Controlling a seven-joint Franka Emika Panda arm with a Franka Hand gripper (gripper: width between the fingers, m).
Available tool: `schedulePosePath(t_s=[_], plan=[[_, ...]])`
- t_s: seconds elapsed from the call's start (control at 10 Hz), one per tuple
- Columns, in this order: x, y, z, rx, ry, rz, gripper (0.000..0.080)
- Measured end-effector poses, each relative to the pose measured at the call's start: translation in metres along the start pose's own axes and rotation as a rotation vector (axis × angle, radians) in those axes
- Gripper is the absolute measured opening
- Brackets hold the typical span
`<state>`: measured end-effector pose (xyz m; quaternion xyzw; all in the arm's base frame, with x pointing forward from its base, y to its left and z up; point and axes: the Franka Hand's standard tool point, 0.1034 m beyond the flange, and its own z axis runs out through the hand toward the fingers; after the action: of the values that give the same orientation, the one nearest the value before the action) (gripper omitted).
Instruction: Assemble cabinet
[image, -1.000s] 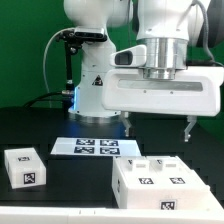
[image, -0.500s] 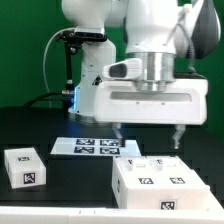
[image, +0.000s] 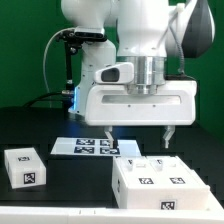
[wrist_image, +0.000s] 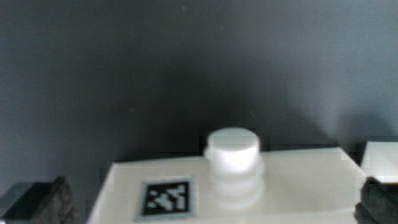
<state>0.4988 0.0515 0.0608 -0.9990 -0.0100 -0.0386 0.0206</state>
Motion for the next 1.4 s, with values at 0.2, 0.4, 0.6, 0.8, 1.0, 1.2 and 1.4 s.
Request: schedulePosePath(t_s=[0.2, 0.4, 0.6, 0.8, 1.0, 1.2, 1.4], plan=[[0.004, 0.000, 0.000, -0.024, 0.057, -0.002, 0.0796], [0.012, 0.016, -0.007, -0.101, 0.207, -0.016, 0.0796], [0.015, 0.028, -0.005, -0.184, 0.376, -0.034, 0.0796], [0.007, 0.021, 0.016, -0.162, 0.377, -0.028, 0.0796], [-0.002, 0.010, 0.022, -0.118, 0.348, -0.031, 0.0795], [-0.003, -0.007, 0.020, -0.110, 0.333, -0.007, 0.0795], [-0.004, -0.003, 0.021, -0.119, 0.332, -0.011, 0.0795]])
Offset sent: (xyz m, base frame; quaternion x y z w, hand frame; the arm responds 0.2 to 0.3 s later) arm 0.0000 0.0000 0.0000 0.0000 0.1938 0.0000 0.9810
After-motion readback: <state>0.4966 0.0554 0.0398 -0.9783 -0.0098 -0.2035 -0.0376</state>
